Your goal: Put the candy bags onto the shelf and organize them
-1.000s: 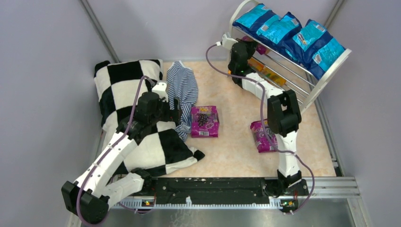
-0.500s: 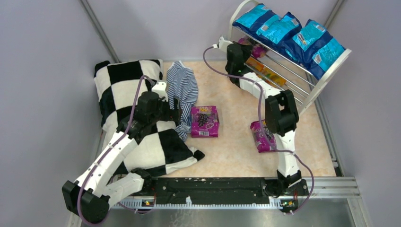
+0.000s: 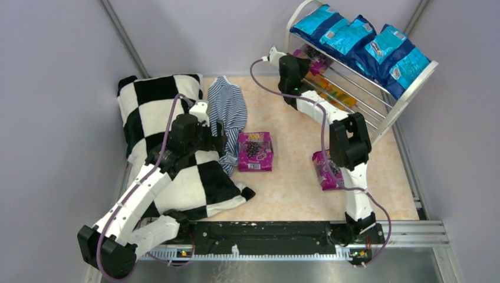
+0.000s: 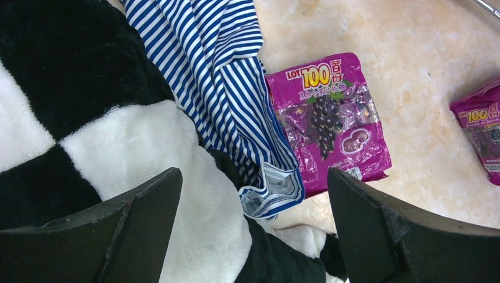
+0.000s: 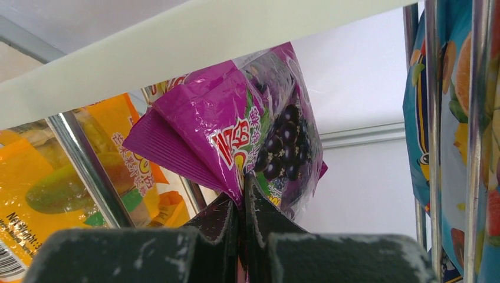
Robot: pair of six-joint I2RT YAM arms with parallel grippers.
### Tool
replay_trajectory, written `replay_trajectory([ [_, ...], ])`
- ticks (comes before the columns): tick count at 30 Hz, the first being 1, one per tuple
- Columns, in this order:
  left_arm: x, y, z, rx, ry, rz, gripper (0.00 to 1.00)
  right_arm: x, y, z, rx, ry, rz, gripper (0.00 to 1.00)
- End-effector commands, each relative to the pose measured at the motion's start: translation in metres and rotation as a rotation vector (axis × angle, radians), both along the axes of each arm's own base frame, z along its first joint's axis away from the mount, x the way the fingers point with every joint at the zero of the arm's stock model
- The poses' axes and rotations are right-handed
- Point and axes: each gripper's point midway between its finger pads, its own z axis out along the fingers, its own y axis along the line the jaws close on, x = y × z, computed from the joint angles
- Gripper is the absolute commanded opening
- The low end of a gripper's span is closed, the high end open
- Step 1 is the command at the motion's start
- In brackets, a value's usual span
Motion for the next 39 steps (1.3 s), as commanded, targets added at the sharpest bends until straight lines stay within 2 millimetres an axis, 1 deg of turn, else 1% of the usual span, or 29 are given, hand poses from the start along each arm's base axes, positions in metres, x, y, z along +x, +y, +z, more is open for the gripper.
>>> replay_trajectory([
  [1, 0.005, -0.001, 0.000, -0.005, -0.020, -0.004, 0.99, -0.007, 0.017, 0.052, 0.095, -0.108, 0.054, 0.00],
  [3, 0.006, -0.002, 0.000, -0.008, -0.021, -0.006, 0.99, -0.008, 0.022, 0.055, 0.109, -0.109, 0.075, 0.00],
  [5, 0.005, -0.002, -0.001, -0.011, -0.016, -0.008, 0.99, -0.007, 0.022, 0.055, 0.118, -0.112, 0.076, 0.00],
  [6, 0.005, -0.002, 0.000, -0.013, -0.017, -0.008, 0.99, -0.006, 0.022, 0.054, 0.111, -0.113, 0.072, 0.04],
  [8, 0.005, -0.002, 0.001, -0.014, -0.020, -0.008, 0.99, -0.005, 0.021, 0.051, 0.100, -0.109, 0.066, 0.08],
  [10, 0.006, -0.002, -0.001, -0.013, -0.016, -0.006, 0.99, -0.006, 0.022, 0.048, 0.105, -0.095, 0.068, 0.14],
  [11, 0.005, -0.002, -0.001, -0.013, -0.013, -0.008, 0.99, -0.007, 0.023, 0.049, 0.111, -0.091, 0.070, 0.20],
  [12, 0.005, -0.002, -0.002, -0.013, -0.012, -0.008, 0.99, -0.010, 0.024, 0.050, 0.112, -0.084, 0.072, 0.28],
  [13, 0.005, -0.002, -0.003, -0.014, -0.010, -0.009, 0.99, -0.014, 0.026, 0.054, 0.113, -0.081, 0.075, 0.38],
  [16, 0.005, -0.002, -0.004, -0.018, -0.003, -0.009, 0.99, -0.036, 0.038, 0.063, 0.145, -0.061, 0.091, 0.88],
  [17, 0.005, -0.002, -0.004, -0.020, -0.003, -0.009, 0.99, -0.046, 0.042, 0.065, 0.179, -0.051, 0.099, 0.97],
  [19, 0.007, 0.000, -0.004, -0.024, -0.004, -0.001, 0.99, -0.070, 0.050, 0.068, 0.260, -0.012, 0.130, 0.99],
  [21, 0.008, 0.003, -0.004, -0.028, -0.003, 0.011, 0.99, -0.100, 0.059, 0.074, 0.369, 0.025, 0.175, 0.99],
  [22, 0.006, -0.001, -0.004, -0.042, 0.006, -0.008, 0.99, -0.116, 0.066, 0.076, 0.417, 0.051, 0.209, 0.99],
  [23, 0.006, -0.001, -0.004, -0.049, 0.009, -0.010, 0.99, -0.136, 0.077, 0.076, 0.467, 0.083, 0.260, 0.99],
  [25, 0.005, -0.004, -0.004, -0.066, 0.019, -0.020, 0.99, -0.172, 0.086, 0.070, 0.523, 0.154, 0.333, 0.99],
  [28, 0.001, -0.009, 0.003, -0.096, 0.033, -0.038, 0.99, -0.229, 0.093, 0.039, 0.538, 0.301, 0.448, 0.99],
  [30, -0.002, -0.013, 0.009, -0.126, 0.035, -0.055, 0.98, -0.266, 0.100, 0.008, 0.592, 0.395, 0.518, 0.99],
  [31, -0.004, -0.015, 0.011, -0.140, 0.034, -0.063, 0.99, -0.290, 0.104, -0.024, 0.619, 0.489, 0.558, 0.99],
  [32, -0.006, -0.016, 0.015, -0.153, 0.031, -0.066, 0.99, -0.312, 0.109, -0.045, 0.652, 0.558, 0.603, 0.99],
  [33, -0.008, -0.017, 0.017, -0.160, 0.035, -0.067, 0.99, -0.333, 0.115, -0.059, 0.682, 0.603, 0.644, 0.99],
  [35, -0.012, -0.015, 0.019, -0.165, 0.046, -0.060, 0.99, -0.367, 0.121, -0.081, 0.719, 0.647, 0.699, 0.99],
  [36, -0.015, -0.013, 0.019, -0.165, 0.050, -0.053, 0.99, -0.379, 0.124, -0.089, 0.735, 0.659, 0.722, 0.99],
  [37, -0.017, -0.011, 0.019, -0.166, 0.054, -0.044, 0.99, -0.388, 0.128, -0.095, 0.750, 0.669, 0.743, 0.99],
  [39, -0.023, -0.008, 0.018, -0.175, 0.057, -0.030, 0.99, -0.407, 0.137, -0.099, 0.755, 0.694, 0.837, 0.99],
])
